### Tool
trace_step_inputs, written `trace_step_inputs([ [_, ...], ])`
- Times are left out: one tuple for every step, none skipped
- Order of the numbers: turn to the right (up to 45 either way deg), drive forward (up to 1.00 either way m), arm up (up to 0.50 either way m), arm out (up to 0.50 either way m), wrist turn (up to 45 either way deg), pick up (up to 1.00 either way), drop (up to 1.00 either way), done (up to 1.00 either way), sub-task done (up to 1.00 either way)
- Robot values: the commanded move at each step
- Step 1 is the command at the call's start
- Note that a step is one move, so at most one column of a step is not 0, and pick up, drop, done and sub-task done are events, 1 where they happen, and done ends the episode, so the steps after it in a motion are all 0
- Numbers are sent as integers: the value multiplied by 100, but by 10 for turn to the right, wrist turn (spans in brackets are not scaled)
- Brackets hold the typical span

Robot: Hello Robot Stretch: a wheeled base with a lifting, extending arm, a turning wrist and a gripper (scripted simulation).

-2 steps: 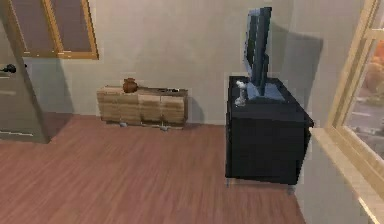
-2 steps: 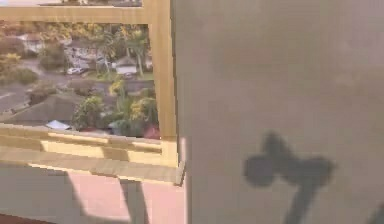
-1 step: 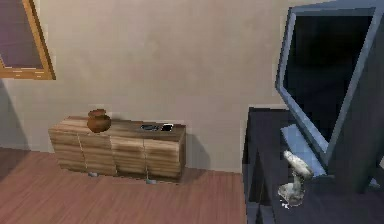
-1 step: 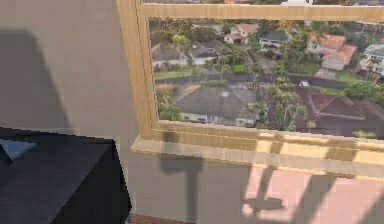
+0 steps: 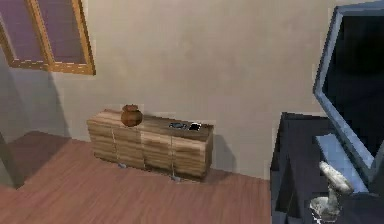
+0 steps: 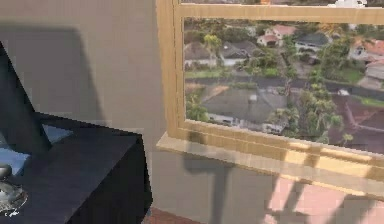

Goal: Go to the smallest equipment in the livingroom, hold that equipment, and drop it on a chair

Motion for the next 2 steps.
trace_step_inputs([
  [0,75,0,0,0,0,0,0,0],
  [-450,0,0,0,0,0,0,0,0],
])
